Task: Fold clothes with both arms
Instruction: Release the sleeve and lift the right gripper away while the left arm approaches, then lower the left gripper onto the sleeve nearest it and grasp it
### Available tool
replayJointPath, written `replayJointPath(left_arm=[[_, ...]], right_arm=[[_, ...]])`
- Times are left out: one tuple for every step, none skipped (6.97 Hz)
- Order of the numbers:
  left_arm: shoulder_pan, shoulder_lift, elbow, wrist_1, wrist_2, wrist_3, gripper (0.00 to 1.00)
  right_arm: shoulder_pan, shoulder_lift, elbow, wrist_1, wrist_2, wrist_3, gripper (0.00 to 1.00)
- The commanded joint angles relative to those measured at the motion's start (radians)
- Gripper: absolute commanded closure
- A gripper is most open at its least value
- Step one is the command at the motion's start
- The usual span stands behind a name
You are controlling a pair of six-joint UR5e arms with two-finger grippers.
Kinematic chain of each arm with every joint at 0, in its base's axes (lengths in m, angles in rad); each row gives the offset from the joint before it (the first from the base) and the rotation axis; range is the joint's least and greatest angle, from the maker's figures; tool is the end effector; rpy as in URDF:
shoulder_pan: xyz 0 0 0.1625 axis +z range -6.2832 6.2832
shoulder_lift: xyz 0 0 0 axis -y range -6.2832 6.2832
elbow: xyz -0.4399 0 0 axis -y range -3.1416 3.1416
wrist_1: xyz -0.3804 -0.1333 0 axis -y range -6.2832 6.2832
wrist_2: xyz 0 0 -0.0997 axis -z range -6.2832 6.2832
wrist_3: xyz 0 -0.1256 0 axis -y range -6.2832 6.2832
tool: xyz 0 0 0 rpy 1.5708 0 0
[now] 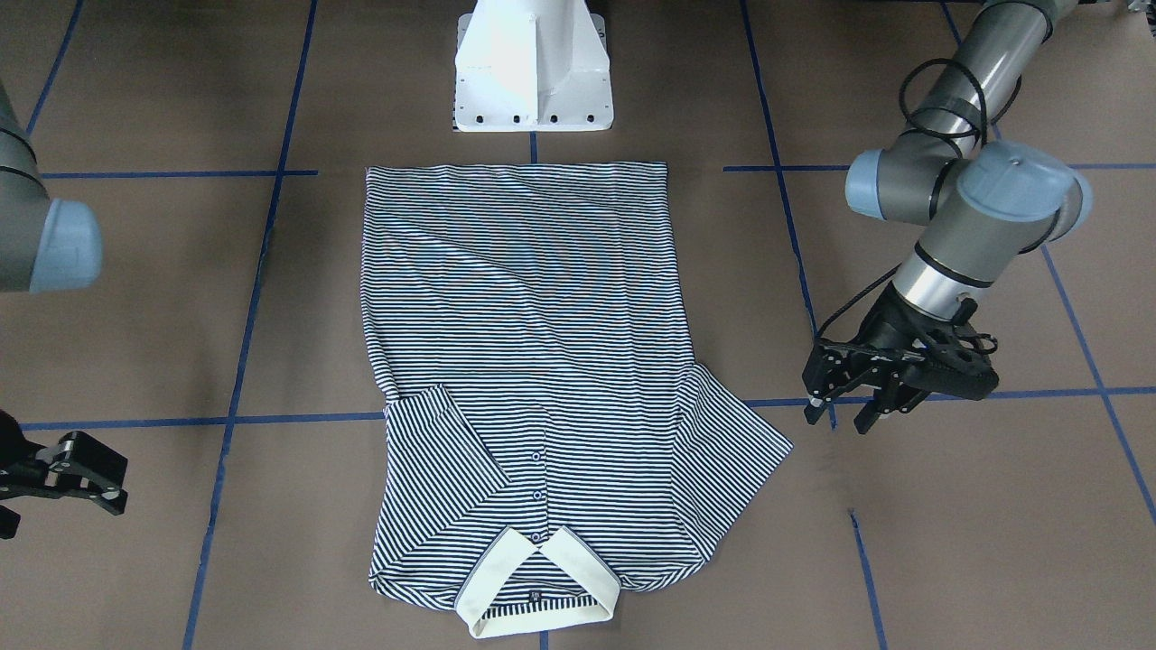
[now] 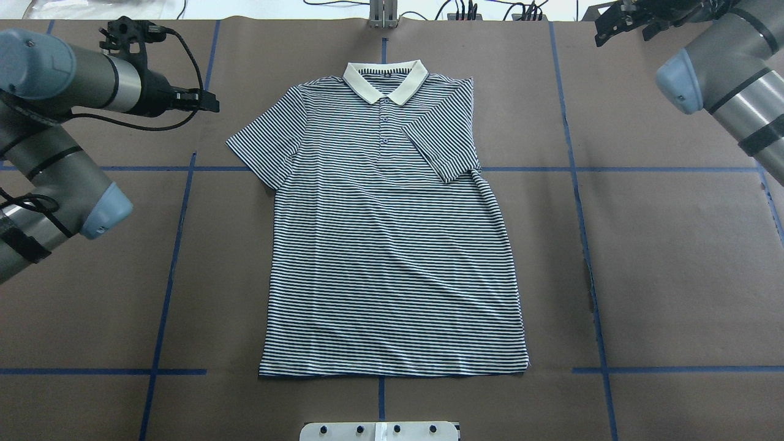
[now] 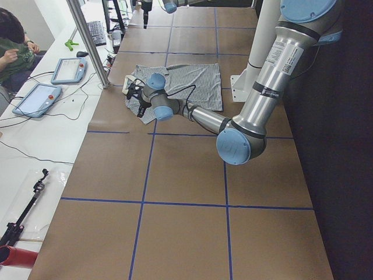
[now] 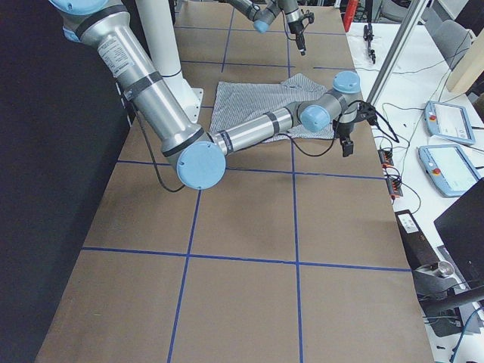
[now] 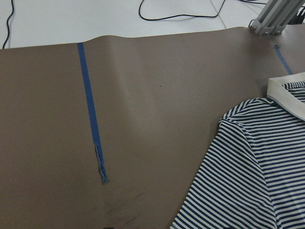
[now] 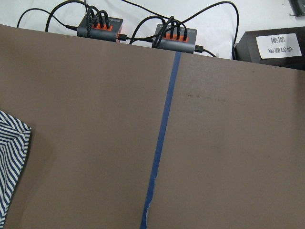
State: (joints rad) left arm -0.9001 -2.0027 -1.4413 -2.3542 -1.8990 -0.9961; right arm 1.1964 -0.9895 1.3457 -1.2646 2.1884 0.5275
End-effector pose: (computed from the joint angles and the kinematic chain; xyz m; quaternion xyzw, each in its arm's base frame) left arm 0.3617 -0.6052 0.4159 0.2392 0.4713 -0.0535 0.8472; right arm -0.2141 -0.7106 0.4169 0.1536 -0.3937 -0.0296 0.9058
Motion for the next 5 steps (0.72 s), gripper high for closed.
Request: replayJointPath(left_arm=[[0.088,-0.027,0.056,0.001,0.133,-0.091,0.37],[0.098,-0.072,0.131,0.000,0.156,-0.095,0.37],[0.102,-0.099,0.186,-0.002,0.172,-0.107,0.40],[0.108,-0.111,0.211,-0.004,0.198,-0.105,0.41],[0.110,-0.111,0.217,-0.004,0.199,-0.098,0.41]], right_arm=[[0.014,-0.037,0.022,0.017,0.010,-0.008,0.00],[0.014,-0.055,0.042,0.017,0.010,-0.006,0.00],[0.014,-0.060,0.047,0.017,0.008,-0.006,0.00],[0.014,-0.063,0.047,0.017,0.008,-0.004,0.00],[0.014,-0.063,0.047,0.017,0.007,-0.004,0.00]])
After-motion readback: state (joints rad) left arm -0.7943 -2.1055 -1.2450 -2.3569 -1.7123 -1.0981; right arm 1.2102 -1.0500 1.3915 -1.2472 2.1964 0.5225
